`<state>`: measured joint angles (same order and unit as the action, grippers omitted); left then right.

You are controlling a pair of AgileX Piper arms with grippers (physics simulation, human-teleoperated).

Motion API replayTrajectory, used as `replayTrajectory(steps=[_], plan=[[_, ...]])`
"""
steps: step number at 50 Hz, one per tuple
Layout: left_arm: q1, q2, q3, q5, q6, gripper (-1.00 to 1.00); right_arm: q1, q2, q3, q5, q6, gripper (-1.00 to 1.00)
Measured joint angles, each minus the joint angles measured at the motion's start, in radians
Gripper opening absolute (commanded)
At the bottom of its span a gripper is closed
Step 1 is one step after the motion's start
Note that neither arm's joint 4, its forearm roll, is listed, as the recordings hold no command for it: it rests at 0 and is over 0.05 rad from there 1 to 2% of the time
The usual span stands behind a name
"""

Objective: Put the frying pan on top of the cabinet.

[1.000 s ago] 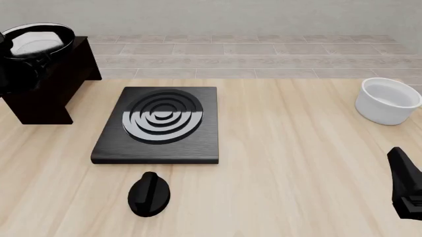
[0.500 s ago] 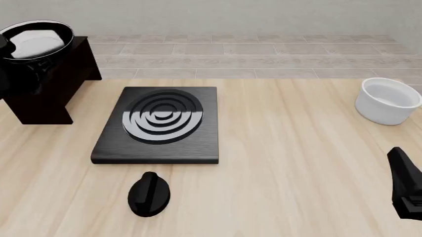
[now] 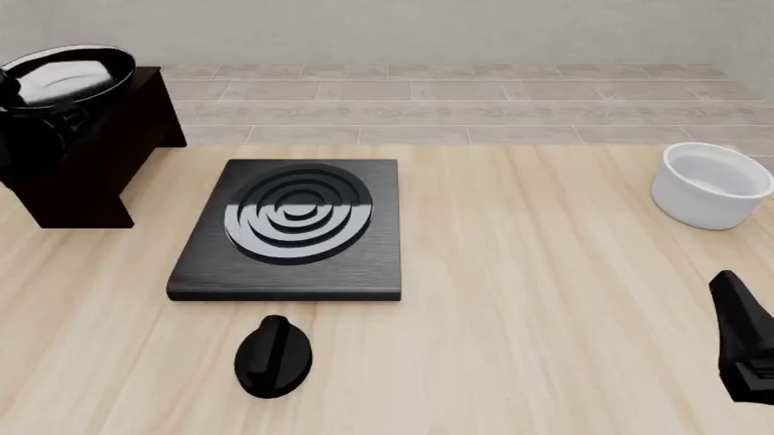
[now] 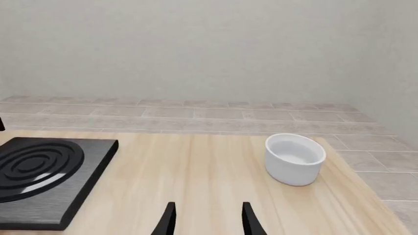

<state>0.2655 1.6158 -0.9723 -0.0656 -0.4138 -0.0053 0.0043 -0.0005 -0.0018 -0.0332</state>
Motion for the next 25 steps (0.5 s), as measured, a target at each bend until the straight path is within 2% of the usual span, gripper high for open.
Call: replayTrajectory(steps=[25], plan=[[0.024, -0.055, 0.023, -0.007, 0.016, 1.00, 0.002, 0.002, 0.000, 0.000, 0.000, 1.00]])
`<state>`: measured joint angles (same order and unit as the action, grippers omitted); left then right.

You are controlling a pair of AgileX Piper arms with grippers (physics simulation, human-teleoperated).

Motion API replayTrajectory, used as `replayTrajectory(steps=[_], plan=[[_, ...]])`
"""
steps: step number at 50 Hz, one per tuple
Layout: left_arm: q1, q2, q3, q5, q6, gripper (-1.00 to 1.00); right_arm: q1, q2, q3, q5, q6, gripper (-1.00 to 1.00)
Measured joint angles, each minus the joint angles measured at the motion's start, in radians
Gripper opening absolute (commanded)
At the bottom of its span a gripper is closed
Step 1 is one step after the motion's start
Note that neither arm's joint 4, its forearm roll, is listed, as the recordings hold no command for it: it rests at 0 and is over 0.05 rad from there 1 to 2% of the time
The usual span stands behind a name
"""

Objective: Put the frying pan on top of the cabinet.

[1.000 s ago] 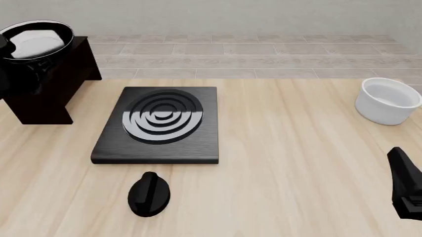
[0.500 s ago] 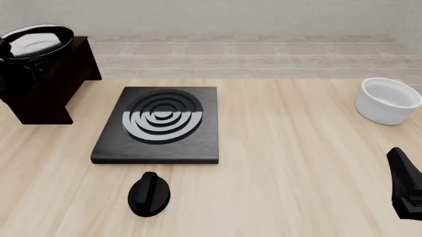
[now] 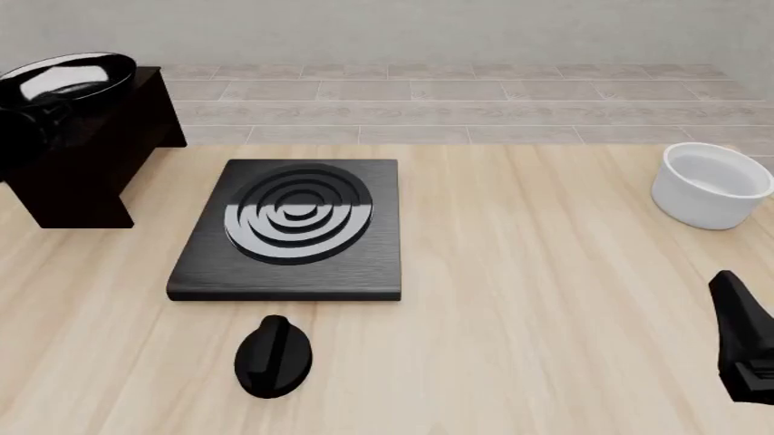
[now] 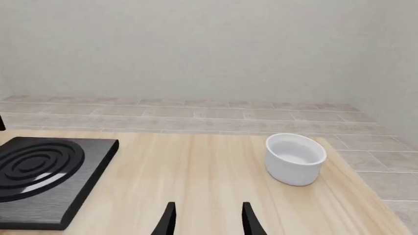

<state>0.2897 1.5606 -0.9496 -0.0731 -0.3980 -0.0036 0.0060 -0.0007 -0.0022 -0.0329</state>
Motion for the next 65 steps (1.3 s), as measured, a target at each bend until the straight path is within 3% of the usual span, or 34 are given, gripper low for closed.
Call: replayTrajectory(steps=[41, 65], plan=[[0.001, -0.081, 0.036, -0.002, 0.017, 1.00, 0.004, 0.008, 0.000, -0.005, -0.005, 1.00], [-0.012, -0.236, 0.100, 0.044, 0.034, 1.00, 0.004, 0.007, 0.000, -0.006, -0.004, 1.00]])
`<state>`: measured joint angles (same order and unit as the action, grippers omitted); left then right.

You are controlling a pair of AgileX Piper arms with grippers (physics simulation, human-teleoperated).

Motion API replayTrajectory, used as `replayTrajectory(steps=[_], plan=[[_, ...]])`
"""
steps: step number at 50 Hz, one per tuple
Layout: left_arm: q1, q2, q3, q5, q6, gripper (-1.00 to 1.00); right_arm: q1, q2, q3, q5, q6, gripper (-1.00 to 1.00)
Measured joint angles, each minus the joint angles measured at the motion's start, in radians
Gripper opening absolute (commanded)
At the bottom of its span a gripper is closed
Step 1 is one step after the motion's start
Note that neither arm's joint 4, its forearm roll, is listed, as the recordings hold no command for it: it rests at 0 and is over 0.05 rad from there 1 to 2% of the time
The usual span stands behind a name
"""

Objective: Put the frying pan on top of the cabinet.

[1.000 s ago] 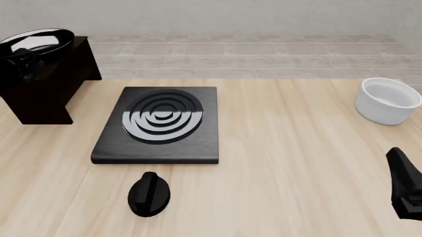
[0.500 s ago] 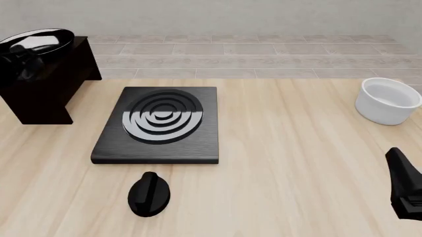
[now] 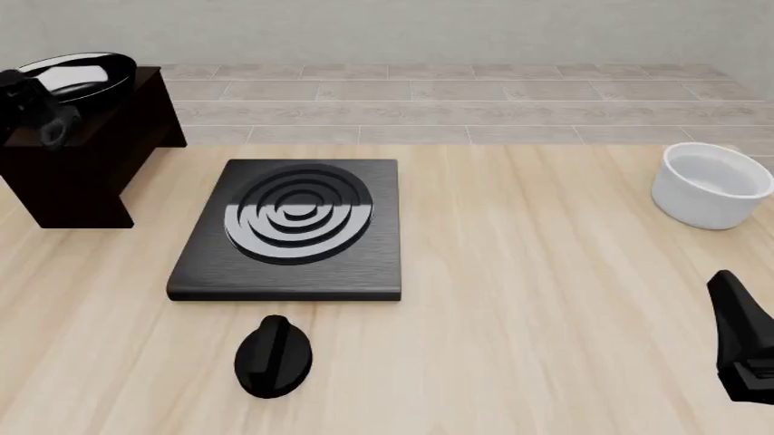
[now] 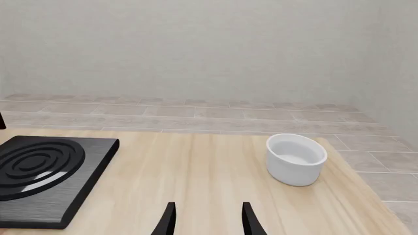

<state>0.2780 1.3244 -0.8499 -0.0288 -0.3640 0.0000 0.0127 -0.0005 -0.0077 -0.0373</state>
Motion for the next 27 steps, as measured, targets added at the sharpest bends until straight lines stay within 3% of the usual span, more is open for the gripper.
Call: replayTrajectory(steps=[27], plan=[[-0.029, -0.225, 0.112, 0.081, 0.005, 1.00, -0.001, -0.009, 0.000, 0.005, -0.004, 1.00]])
